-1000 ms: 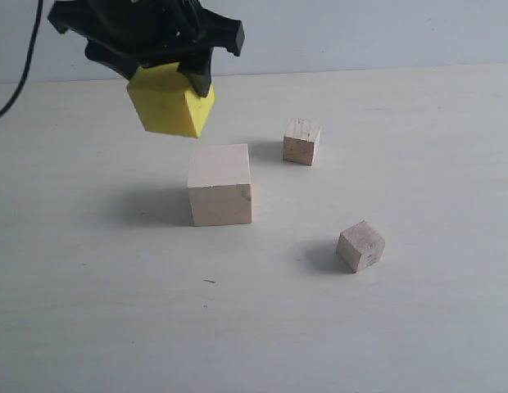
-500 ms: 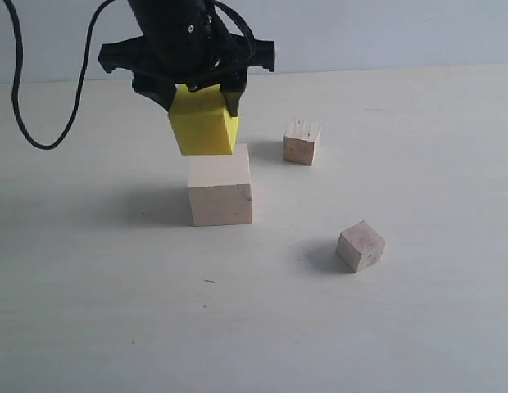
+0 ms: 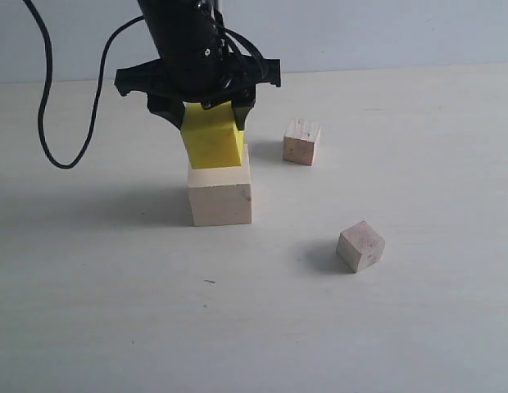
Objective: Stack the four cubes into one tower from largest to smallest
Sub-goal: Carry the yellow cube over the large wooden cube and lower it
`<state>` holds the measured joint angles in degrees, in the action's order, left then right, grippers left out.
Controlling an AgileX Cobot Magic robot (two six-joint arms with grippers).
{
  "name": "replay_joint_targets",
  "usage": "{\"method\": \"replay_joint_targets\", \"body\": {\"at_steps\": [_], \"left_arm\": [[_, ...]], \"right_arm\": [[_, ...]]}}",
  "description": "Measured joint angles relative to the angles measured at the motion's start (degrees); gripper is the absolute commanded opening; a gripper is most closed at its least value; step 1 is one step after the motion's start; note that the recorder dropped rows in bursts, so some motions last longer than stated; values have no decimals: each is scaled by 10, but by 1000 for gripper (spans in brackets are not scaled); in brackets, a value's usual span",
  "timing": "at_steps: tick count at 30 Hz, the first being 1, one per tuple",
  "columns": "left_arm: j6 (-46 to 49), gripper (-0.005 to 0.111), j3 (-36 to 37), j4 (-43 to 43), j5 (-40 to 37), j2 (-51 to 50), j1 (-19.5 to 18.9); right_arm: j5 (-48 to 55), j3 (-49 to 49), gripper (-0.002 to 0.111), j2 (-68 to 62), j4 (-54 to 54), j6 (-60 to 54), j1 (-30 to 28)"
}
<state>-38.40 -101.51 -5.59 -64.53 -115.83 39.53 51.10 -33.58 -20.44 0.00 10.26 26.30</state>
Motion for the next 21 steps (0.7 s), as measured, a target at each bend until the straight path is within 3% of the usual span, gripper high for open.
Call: {"method": "replay_joint_targets", "body": {"at_steps": [21], "left_arm": [[-33, 0, 0, -8, 16, -27, 0]], "right_arm": [[0, 0, 0, 0, 14, 0, 0]]}}
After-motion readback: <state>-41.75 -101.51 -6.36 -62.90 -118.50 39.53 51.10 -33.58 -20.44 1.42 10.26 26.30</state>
